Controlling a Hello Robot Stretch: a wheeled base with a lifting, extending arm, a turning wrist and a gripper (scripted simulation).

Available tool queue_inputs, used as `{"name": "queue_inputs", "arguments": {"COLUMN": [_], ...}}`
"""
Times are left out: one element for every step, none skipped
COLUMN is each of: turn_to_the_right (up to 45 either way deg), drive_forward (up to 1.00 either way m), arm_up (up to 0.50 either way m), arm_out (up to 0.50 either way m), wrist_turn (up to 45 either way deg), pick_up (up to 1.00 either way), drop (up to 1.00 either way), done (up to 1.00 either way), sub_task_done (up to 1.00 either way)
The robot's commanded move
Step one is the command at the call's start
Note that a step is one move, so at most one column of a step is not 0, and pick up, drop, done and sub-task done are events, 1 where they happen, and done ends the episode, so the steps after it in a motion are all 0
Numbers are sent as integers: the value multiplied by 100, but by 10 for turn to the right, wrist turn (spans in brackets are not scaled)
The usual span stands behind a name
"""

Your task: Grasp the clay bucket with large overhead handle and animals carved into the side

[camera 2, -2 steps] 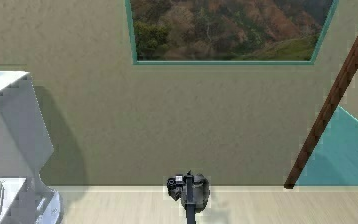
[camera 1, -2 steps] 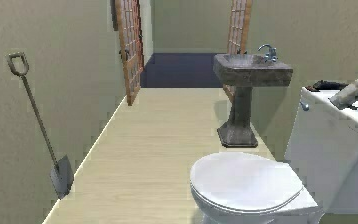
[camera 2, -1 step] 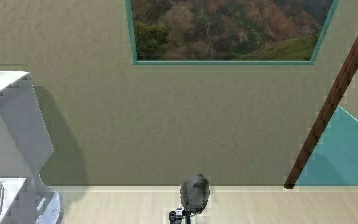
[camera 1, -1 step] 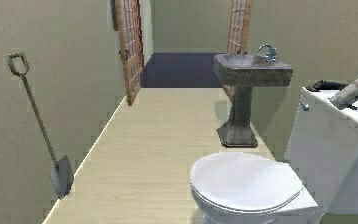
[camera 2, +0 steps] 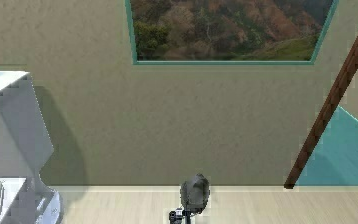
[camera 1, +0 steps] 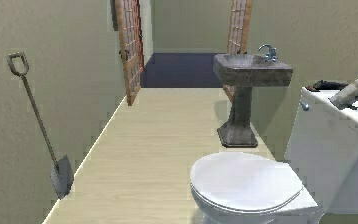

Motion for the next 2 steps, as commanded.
{"name": "queue_inputs", "arguments": {"turn_to_the_right": [0,0], "drive_forward": [0,0], "arm_up": [10,0], "arm_out": [0,0], "wrist_turn": [0,0], "pick_up": [0,0], "drop": [0,0], "done": [0,100], "sub_task_done": [0,0]}}
